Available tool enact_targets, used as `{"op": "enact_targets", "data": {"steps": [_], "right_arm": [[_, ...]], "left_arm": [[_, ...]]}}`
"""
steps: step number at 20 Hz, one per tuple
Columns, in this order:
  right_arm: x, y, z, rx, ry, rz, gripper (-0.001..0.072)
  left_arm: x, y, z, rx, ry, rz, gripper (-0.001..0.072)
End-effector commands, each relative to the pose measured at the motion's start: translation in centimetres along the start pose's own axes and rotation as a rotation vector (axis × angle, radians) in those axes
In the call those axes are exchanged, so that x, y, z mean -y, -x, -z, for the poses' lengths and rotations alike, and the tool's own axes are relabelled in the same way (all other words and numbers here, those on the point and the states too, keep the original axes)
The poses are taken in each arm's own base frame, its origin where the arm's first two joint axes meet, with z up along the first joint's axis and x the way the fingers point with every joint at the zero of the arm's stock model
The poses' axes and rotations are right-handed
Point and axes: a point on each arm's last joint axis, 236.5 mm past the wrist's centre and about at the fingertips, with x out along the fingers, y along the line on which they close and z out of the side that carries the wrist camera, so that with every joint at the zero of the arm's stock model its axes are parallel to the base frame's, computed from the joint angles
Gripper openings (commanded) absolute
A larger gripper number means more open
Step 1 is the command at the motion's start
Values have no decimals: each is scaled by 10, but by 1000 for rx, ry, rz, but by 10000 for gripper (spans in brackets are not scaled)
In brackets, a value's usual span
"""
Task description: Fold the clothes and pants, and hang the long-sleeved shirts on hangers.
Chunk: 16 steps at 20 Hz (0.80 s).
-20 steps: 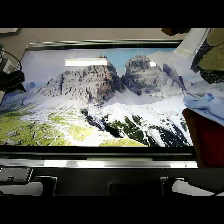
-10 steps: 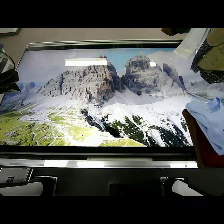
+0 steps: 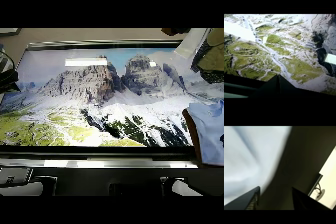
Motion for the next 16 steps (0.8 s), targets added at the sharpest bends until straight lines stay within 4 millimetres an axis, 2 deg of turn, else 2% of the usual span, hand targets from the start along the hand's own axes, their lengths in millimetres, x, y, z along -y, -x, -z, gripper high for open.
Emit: {"op": "enact_targets", "data": {"steps": [1,2,3,4,6,7,8,9,10,11,12,13,15,16], "right_arm": [[8,-2,-2,19,-9,34,468],[6,3,-6,48,-19,8,466],[-1,13,-15,98,-38,-58,427],[-16,30,-25,166,-47,-175,383],[-69,96,-47,352,-52,-559,244],[-97,143,-48,444,-34,-777,201],[-117,182,-40,506,15,-919,184],[-136,214,-19,546,102,-1006,174],[-153,233,6,559,194,-1039,116],[-171,248,37,566,307,-1052,111],[-189,262,71,568,424,-1065,57],[-204,271,103,566,530,-1073,41],[-229,287,165,577,711,-1089,41],[-236,293,187,595,771,-1090,41]], "left_arm": [[0,0,0,3,1,0,18],[3,0,-2,7,-4,3,18],[6,-2,-3,15,-10,6,18],[10,-5,-5,22,-20,9,17],[25,-16,-8,35,-52,22,17],[32,-22,-8,46,-68,29,16],[40,-28,-6,58,-106,37,16],[47,-34,-2,70,-147,44,16],[51,-40,7,76,-171,49,16],[53,-46,20,76,-184,53,16],[51,-51,37,70,-201,55,16],[48,-55,53,67,-203,55,16],[38,-61,90,53,-201,53,16],[33,-62,105,49,-203,52,16]]}}
